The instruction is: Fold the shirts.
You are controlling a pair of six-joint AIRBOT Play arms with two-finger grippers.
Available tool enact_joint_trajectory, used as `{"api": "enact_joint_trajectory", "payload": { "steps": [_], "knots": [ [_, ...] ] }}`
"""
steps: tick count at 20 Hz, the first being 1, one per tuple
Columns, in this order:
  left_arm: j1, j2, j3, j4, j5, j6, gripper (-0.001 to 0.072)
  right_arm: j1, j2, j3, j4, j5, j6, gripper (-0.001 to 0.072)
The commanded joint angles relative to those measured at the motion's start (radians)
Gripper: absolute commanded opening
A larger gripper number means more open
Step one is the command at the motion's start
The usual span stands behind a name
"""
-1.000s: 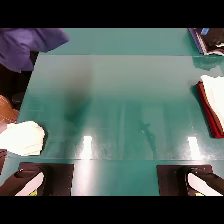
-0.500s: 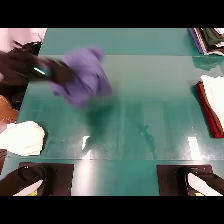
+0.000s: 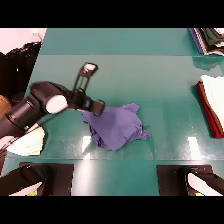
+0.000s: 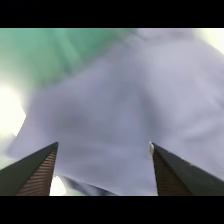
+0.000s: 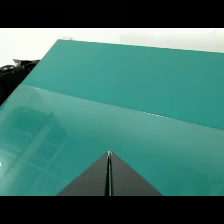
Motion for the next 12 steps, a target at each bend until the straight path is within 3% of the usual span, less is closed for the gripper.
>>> {"api": "enact_joint_trajectory", "payload": {
  "steps": [1, 6, 12],
  "knots": [
    [0.196, -0.012, 0.016, -0.011, -0.036, 0.084, 0.066, 0.0, 0.0, 0.0, -0.02, 0.031, 0.001, 0.0018],
    [0.441, -0.075, -0.156, -0.402, -0.057, 0.346, 0.066, 0.0, 0.0, 0.0, -0.02, 0.04, 0.001, 0.0018],
    [0.451, -0.184, -0.301, -0.537, -0.037, 0.476, 0.066, 0.001, -0.028, 0.0, -0.017, 0.09, 0.001, 0.0018]
  ]
}}
